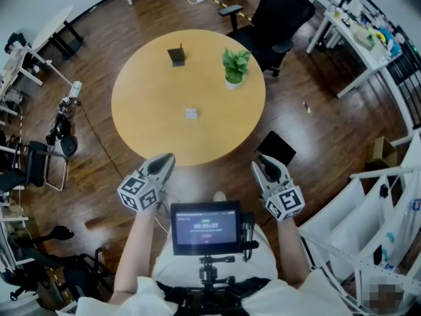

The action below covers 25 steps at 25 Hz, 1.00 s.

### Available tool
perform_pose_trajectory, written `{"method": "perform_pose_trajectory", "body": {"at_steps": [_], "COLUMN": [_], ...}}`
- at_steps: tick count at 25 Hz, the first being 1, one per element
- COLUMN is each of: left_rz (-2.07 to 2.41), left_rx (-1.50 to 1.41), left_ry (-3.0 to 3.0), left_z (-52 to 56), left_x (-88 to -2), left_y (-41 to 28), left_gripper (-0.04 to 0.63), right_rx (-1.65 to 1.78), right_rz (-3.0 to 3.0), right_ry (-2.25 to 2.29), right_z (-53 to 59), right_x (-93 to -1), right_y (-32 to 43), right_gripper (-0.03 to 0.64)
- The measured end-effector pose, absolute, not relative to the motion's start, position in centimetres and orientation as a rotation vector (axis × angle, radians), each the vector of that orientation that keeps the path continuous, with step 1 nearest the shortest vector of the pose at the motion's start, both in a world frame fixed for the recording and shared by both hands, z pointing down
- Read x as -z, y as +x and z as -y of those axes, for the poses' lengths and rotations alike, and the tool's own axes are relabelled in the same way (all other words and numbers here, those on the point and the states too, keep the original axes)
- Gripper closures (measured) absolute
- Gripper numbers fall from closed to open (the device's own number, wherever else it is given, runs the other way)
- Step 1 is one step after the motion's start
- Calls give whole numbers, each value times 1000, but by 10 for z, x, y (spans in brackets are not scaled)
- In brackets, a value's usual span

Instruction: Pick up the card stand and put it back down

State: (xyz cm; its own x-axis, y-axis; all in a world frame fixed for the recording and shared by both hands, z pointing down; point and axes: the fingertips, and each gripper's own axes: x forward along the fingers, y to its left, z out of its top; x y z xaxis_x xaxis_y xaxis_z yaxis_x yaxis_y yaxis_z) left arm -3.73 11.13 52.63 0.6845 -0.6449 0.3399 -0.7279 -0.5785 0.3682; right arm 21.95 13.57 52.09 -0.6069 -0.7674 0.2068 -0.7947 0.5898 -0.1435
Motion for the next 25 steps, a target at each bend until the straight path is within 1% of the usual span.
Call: {"method": "perform_pose_trajectory", "body": {"at_steps": [7, 10, 18, 23, 25], "left_rz": [1051, 1045, 1040, 1023, 1019], "left_rx": [-242, -248, -270, -295, -307], "left_ry": [2420, 2421, 2408, 2399, 2397], "left_z": [-107, -106, -99, -100, -100], "left_x": [-524, -525, -530, -538, -539], "left_y": [-36, -34, -35, -28, -27], "left_gripper": [586, 586, 594, 594, 594], "right_rx": [-342, -349, -381, -410, -431], "right_rz": [2702, 2700, 2697, 2734, 2756], "right_ry": [1337, 1340, 1304, 1265, 1232], "right_z": [-132, -132, -126, -126, -127], "right_x": [-518, -519, -527, -528, -526], "right_y": [221, 223, 218, 218, 213], "right_gripper": [518, 534, 543, 607, 611]}}
